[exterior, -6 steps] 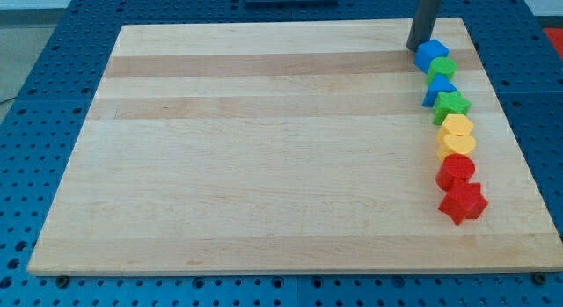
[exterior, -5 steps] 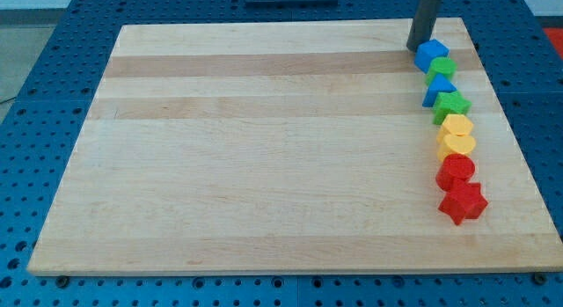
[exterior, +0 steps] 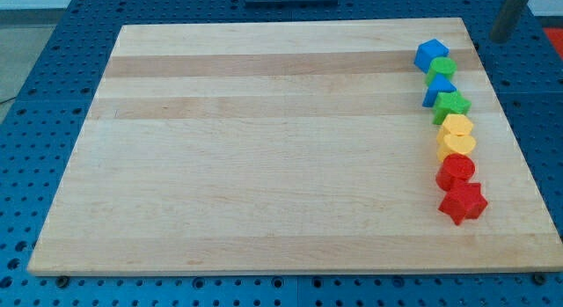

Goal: Move the blue cube diagonal the blue triangle

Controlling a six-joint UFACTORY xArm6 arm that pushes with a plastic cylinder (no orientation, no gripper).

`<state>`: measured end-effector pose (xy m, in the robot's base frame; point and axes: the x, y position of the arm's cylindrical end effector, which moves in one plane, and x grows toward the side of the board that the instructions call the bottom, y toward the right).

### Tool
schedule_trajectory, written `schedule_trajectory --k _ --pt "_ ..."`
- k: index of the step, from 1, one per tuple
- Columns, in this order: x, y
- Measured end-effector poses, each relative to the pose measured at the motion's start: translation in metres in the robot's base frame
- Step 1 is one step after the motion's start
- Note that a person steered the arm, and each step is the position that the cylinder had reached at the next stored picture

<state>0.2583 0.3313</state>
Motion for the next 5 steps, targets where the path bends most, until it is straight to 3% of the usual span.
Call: schedule_trajectory --k 2,3,4,5 --pt "0.032 -0.116" --pt "0.034 -0.14" --pt "0.023 -0.102" --pt "0.023 -0.027"
